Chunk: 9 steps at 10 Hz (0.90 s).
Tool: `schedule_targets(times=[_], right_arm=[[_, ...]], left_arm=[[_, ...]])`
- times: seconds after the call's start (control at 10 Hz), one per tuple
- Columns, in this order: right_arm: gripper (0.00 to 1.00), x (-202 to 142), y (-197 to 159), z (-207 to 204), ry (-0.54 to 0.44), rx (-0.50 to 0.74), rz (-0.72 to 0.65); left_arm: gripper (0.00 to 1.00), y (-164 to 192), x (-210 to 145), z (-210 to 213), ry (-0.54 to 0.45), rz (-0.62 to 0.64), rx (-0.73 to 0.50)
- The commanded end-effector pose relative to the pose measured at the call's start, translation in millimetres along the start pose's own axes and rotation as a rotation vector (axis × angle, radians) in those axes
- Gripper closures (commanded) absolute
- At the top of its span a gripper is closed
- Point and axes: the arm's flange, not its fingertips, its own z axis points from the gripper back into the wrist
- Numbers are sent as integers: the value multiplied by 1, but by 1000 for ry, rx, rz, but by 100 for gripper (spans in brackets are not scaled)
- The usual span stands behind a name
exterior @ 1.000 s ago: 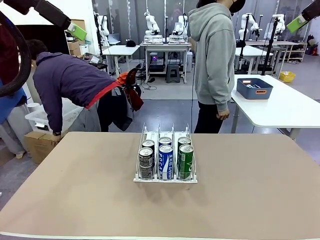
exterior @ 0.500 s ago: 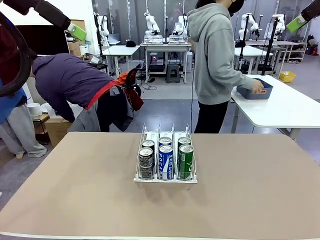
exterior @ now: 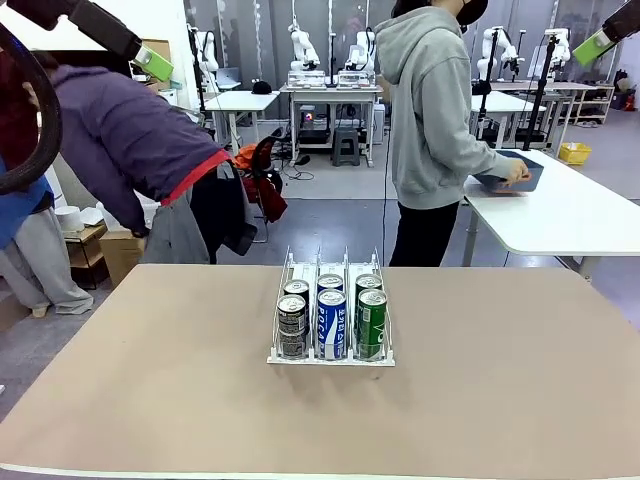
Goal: Fill the beverage cans into the dispenser.
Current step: Pick up the Ionic drink handed by the human.
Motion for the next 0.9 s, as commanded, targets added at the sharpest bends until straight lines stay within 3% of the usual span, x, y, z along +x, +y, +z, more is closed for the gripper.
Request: schedule_targets(times=[0.0,0.8], right_arm=[[0,-1,1,0,0,1,0],[0,-1,1,0,0,1,0]], left_arm=[[0,0,0,0,-3,-2,-7],[0,0,0,0,-3,-2,-7]])
